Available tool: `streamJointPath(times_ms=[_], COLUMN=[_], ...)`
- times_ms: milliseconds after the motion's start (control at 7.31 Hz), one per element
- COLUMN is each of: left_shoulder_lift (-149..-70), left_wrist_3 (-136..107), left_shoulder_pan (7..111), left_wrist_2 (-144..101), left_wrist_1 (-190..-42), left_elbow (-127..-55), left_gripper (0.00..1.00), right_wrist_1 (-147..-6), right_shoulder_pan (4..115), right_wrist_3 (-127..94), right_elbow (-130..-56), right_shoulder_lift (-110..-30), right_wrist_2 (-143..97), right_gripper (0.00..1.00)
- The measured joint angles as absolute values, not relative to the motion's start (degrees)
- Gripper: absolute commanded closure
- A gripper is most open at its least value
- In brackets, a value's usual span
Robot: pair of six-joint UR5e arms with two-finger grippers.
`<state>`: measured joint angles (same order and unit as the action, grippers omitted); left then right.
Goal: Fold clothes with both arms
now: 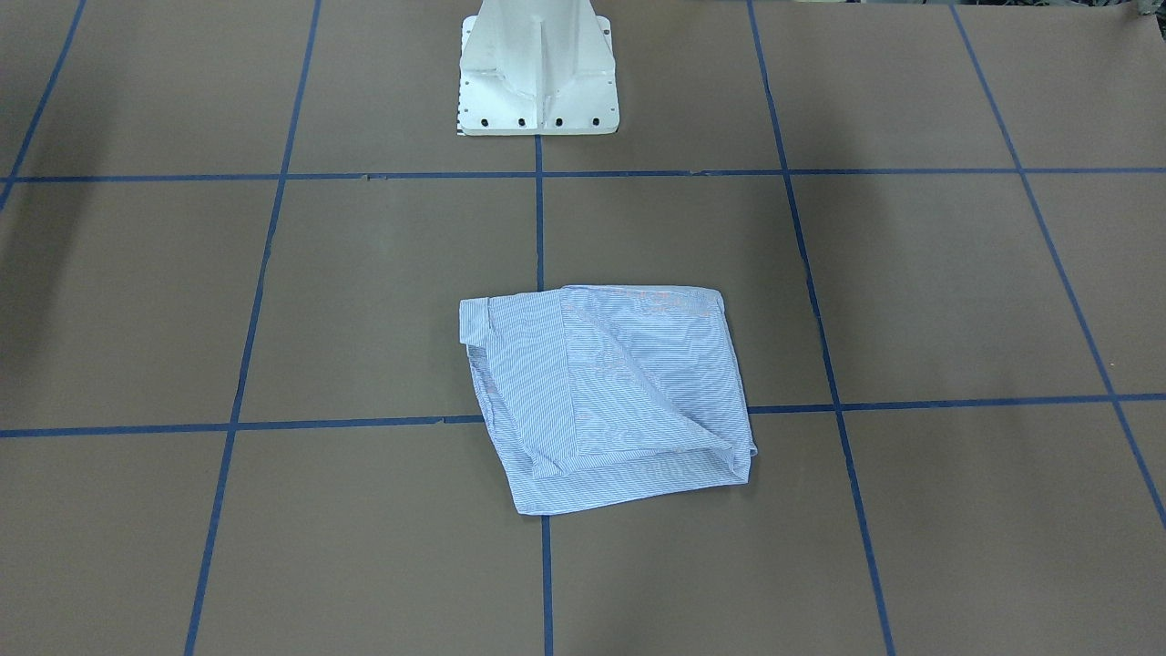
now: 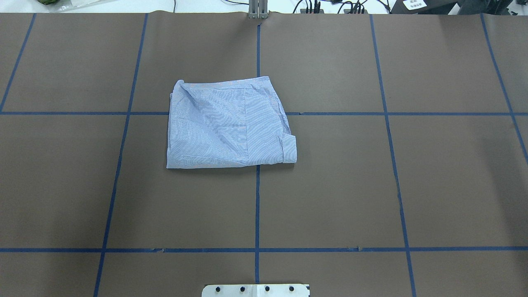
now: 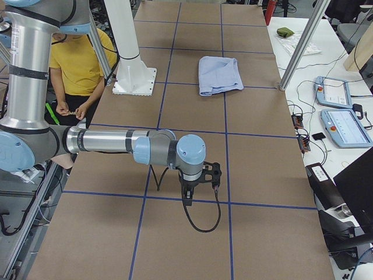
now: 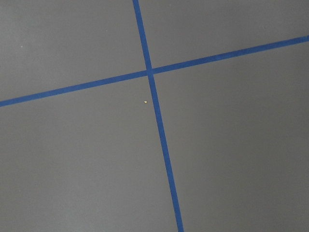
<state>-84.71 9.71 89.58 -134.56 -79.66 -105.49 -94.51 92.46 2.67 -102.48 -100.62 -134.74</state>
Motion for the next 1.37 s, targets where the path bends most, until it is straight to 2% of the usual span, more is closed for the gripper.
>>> streamJointPath(times_ms=[684,1368], left_shoulder_lift=[-83.1,-81.5], left_wrist_3=[10.0,9.8], left_shoulder_pan=[89.8,90.0], left_wrist_2=[-134.3,-134.3], left_wrist_1=[-79.9,-79.8], left_elbow=[-105.2,-109.0], left_gripper=[0.0,0.0], right_wrist_1=[-94.5,-92.6], right_shoulder_pan=[92.5,91.9], right_wrist_3=[3.0,2.4], right_elbow=[-102.8,-104.4], right_shoulder_lift=[-102.3,-103.6], right_wrist_2=[-133.8,-129.9], right_gripper=[0.0,0.0])
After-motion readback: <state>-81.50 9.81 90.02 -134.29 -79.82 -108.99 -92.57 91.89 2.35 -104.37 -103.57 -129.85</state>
